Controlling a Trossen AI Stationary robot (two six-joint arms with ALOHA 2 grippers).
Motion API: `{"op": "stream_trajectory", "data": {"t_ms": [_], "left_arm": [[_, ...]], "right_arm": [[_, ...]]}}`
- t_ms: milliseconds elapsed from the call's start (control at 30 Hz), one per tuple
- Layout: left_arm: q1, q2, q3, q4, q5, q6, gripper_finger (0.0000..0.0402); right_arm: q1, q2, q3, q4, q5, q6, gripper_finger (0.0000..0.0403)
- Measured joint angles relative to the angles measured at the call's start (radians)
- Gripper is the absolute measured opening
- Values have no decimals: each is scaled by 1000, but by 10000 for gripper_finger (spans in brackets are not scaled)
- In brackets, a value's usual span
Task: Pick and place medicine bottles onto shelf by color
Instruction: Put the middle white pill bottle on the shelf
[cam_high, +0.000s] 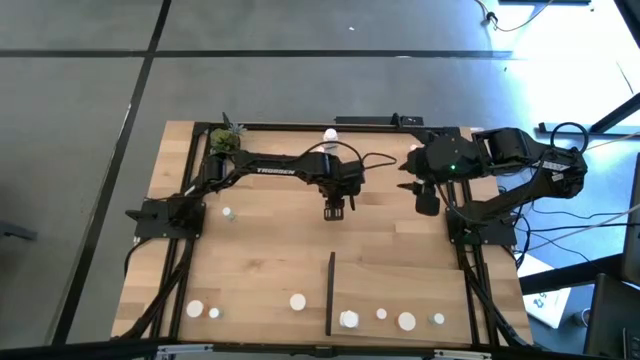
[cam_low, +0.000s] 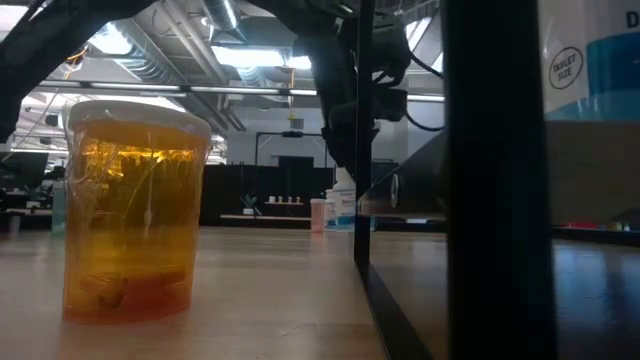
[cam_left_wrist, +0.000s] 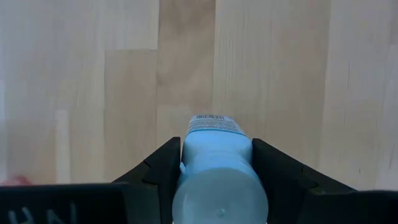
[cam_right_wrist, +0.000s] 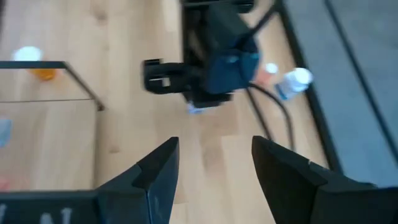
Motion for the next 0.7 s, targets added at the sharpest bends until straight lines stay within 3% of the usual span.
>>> {"op": "stream_trajectory", "data": {"t_ms": [700], "left_arm": [[0, 5, 0, -2, 1, -19, 157]], "right_arm": [[-1, 0, 0, 1, 2, -18, 204]]}}
